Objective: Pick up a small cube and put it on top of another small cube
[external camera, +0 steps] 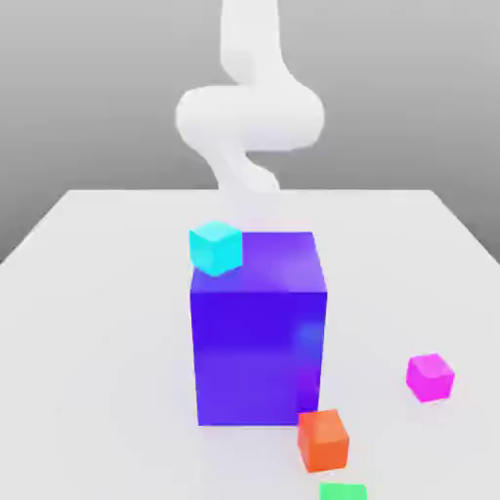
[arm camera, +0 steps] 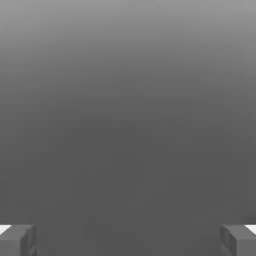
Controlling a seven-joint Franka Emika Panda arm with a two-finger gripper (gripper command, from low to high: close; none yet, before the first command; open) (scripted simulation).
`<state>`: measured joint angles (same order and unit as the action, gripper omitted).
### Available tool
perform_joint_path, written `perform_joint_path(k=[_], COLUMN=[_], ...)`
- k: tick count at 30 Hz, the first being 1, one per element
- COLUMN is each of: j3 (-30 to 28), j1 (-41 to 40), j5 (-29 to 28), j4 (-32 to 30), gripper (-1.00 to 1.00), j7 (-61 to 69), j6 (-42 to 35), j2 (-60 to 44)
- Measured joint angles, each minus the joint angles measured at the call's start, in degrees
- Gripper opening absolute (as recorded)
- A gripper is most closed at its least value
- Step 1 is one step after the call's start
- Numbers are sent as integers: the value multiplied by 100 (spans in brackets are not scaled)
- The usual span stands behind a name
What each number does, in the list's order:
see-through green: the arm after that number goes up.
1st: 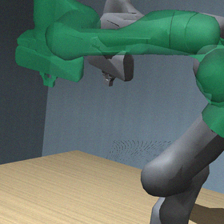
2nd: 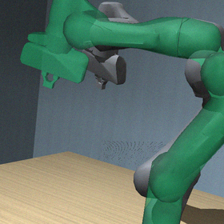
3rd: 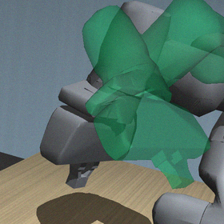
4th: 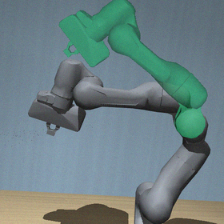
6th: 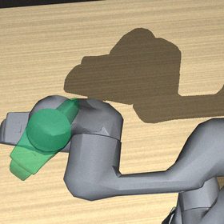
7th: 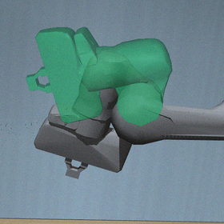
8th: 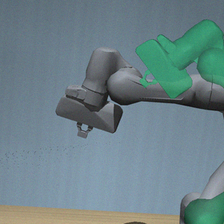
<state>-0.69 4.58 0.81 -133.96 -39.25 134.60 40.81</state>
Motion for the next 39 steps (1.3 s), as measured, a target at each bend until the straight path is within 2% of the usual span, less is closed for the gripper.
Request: perform_joint_path(k=[10, 17, 23, 29, 30, 36, 39], j3=[-79, 249, 498, 277, 249, 244, 300], j1=[1701, 2510, 3151, 3357, 3382, 3386, 3336], j5=[344, 445, -114, -477, -491, -504, -481], j4=[-879, -1486, -1994, -1860, -1833, -1819, -1892], gripper=[0, 0, 0, 0, -100, -100, -100], j7=[2668, 4408, 5406, 5347, 5335, 5326, 5347], j6=[1133, 1918, 2608, 3564, 3684, 3733, 3432], j2=[-2036, -3430, -4611, -5847, -5996, -6070, -5692])
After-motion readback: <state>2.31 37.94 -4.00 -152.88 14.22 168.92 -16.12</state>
